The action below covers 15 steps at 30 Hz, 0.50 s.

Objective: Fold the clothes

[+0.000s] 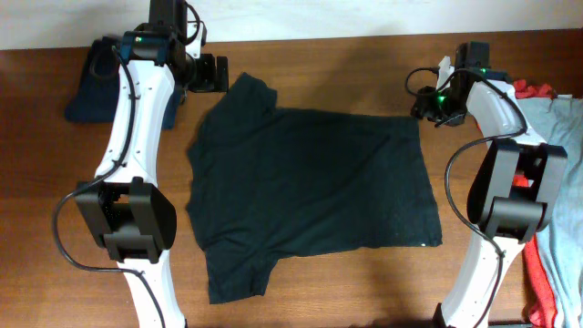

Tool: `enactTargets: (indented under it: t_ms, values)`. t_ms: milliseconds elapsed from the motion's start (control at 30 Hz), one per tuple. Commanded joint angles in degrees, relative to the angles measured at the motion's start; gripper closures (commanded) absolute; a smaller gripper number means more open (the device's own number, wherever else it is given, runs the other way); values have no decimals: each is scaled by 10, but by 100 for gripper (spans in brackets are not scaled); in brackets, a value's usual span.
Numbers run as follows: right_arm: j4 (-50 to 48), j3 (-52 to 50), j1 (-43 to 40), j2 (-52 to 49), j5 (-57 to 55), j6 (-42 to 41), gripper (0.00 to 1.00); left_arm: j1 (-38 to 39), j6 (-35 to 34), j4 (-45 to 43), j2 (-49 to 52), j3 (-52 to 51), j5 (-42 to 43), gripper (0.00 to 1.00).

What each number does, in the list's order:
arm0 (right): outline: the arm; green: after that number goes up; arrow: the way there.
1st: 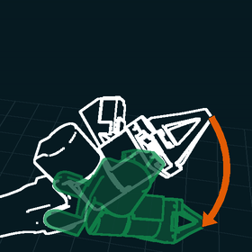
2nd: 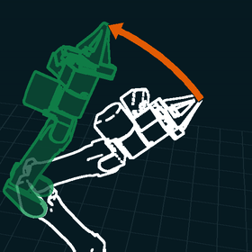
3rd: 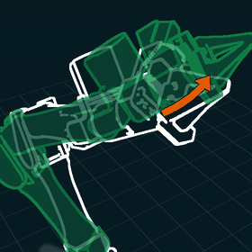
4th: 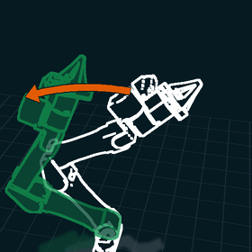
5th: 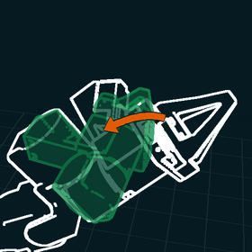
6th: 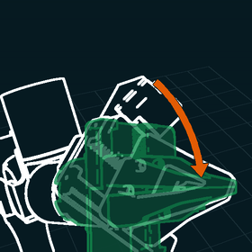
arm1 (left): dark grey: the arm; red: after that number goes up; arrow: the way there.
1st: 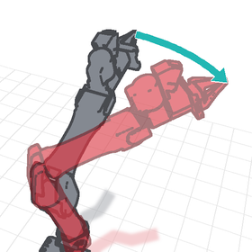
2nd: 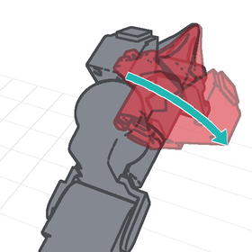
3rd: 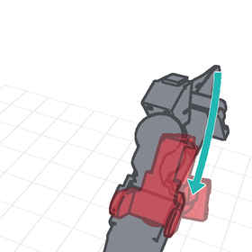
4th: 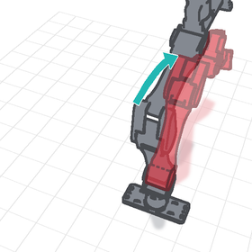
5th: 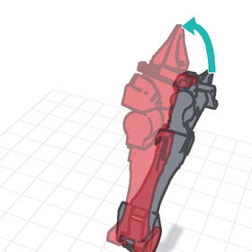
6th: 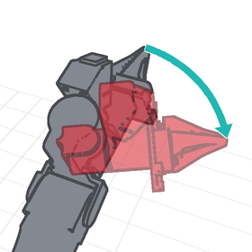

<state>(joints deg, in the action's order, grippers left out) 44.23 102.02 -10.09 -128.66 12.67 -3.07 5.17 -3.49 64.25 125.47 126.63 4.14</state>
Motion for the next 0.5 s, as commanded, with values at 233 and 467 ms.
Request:
enactTargets:
  t_ms: [233,467]
  values:
    - [312,85,3,56,5,37,44,-3,0,1,0,1,6,1]
    - [405,77,4,82,2,34,53,-3,0,1,0,1,6,1]
